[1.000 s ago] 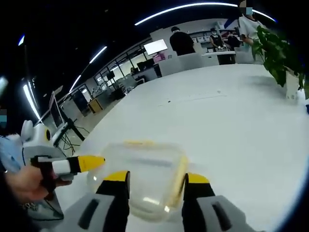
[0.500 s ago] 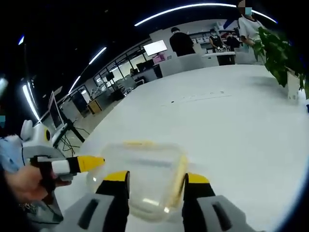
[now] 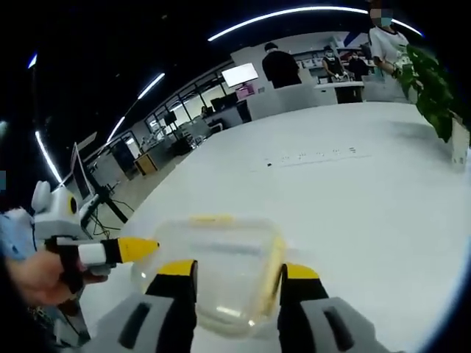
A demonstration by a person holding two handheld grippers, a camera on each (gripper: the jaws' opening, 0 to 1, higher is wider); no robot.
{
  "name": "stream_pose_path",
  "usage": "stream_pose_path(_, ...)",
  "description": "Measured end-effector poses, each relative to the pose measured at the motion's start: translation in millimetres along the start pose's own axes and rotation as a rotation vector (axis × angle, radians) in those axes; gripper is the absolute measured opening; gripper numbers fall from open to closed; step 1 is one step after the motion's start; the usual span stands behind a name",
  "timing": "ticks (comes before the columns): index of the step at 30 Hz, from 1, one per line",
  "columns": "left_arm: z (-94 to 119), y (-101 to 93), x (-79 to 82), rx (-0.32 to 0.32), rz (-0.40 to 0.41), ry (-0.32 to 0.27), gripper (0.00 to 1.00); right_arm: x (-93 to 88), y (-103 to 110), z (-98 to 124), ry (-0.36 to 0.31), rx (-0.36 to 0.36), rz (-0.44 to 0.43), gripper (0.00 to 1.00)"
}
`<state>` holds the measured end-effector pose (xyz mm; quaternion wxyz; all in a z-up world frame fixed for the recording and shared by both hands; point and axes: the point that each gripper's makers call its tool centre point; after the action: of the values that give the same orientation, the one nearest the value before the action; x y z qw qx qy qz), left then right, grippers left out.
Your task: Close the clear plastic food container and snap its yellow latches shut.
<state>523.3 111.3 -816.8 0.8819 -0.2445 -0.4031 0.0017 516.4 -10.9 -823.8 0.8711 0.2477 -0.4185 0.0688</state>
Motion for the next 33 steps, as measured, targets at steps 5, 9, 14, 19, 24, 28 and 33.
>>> stream_pose_path(5, -8.8, 4.2, 9.7, 0.004, 0.007, -0.010, 0.26, 8.2, -2.9, -9.8, 0.003, 0.002, 0.002, 0.41)
stream_pose_path(9, -13.0, 6.8, 14.6, 0.001, -0.001, -0.013, 0.26, 12.0, -3.4, -14.5, -0.001, 0.000, 0.001, 0.41)
stream_pose_path(14, -13.4, 7.6, 15.7, 0.007, 0.008, -0.011, 0.26, 13.1, -4.0, -14.6, -0.010, -0.010, -0.007, 0.42)
stream_pose_path(19, -12.4, 8.4, 15.7, 0.003, 0.014, -0.015, 0.28, 13.0, -5.1, -14.1, -0.015, -0.012, -0.027, 0.43)
stream_pose_path(24, -14.4, 14.3, 18.3, -0.002, 0.021, -0.016, 0.38, 12.6, -8.5, -12.4, -0.025, -0.033, -0.029, 0.49)
stream_pose_path(28, -14.0, 20.6, 22.3, 0.003, 0.046, -0.045, 0.67, 15.8, -11.1, -12.3, -0.049, -0.017, -0.051, 0.62)
stream_pose_path(33, -10.8, 24.4, 22.4, 0.014, -0.002, -0.052, 0.83, 21.7, -8.8, -12.3, -0.083, 0.006, -0.048, 0.86)
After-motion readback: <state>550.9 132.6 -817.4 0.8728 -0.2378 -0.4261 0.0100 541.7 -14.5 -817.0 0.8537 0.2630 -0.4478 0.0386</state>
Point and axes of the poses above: the point that each gripper's makers call its tool centre point, and the gripper's own axes: z roughly backward along the fingers, y roughly to its left, x roughly out of its top, and after that the axes turned 1 degree about z, right-handed
